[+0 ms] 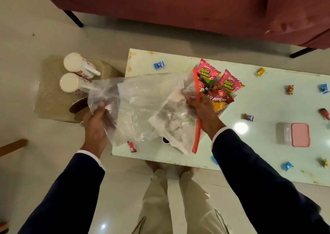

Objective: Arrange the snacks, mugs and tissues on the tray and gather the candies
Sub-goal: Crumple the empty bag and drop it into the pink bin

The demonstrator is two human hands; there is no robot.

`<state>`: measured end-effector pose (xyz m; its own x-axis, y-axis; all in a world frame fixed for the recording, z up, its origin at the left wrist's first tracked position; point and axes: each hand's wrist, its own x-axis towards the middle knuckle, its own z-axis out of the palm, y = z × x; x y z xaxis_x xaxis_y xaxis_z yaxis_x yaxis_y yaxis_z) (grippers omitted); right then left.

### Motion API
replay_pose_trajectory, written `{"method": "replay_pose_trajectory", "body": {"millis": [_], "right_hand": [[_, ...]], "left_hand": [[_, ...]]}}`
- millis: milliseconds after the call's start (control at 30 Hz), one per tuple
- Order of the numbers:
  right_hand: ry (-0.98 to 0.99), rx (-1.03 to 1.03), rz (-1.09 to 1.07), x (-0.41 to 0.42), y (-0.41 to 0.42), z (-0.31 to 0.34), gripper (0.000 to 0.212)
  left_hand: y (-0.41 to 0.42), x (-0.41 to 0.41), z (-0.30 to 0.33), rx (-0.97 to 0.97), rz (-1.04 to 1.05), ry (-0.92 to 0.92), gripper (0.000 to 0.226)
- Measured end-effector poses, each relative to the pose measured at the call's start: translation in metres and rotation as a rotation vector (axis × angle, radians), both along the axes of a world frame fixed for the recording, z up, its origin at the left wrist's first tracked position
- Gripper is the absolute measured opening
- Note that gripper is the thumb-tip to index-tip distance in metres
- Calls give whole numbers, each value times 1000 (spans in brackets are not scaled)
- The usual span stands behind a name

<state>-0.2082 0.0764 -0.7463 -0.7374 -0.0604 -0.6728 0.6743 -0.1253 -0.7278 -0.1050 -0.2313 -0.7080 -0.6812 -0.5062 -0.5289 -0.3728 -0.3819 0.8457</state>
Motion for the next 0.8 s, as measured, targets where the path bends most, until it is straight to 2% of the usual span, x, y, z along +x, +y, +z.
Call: {"method": "replay_pose_trajectory", "body": {"millis": [100,200,267,333,400,433,533,600,633,700,800], "right_hand": [[144,216,12,-10,24,37,9],[235,337,68,-11,40,74,17],[278,366,114,-6,44,103,8],[290,385,199,2,40,128,15],[291,430,290,16,32,152,36],[333,529,318,24,28,162,53],[502,1027,237,47,22,193,112],[653,1164,366,59,22,214,133],[699,1109,508,62,22,221,141],[653,917,713,67,24,235,149],[538,576,670,66,41,256,140]], "left_hand": [[-7,8,14,-96,-178,-79,25],[-1,6,39,-10,-277,-105,25],[4,0,61,47,-365,-59,23],[15,-8,83,44,-523,-40,53],[31,-14,105,-90,-686,-35,87],[40,-18,114,-179,-747,-10,93],[67,-32,138,-350,-896,137,83],[86,-38,161,-427,-1007,197,74],[95,-41,172,-427,-1052,226,71],[115,-46,197,-387,-1100,302,59],[139,-54,233,-323,-1017,421,34]]}}
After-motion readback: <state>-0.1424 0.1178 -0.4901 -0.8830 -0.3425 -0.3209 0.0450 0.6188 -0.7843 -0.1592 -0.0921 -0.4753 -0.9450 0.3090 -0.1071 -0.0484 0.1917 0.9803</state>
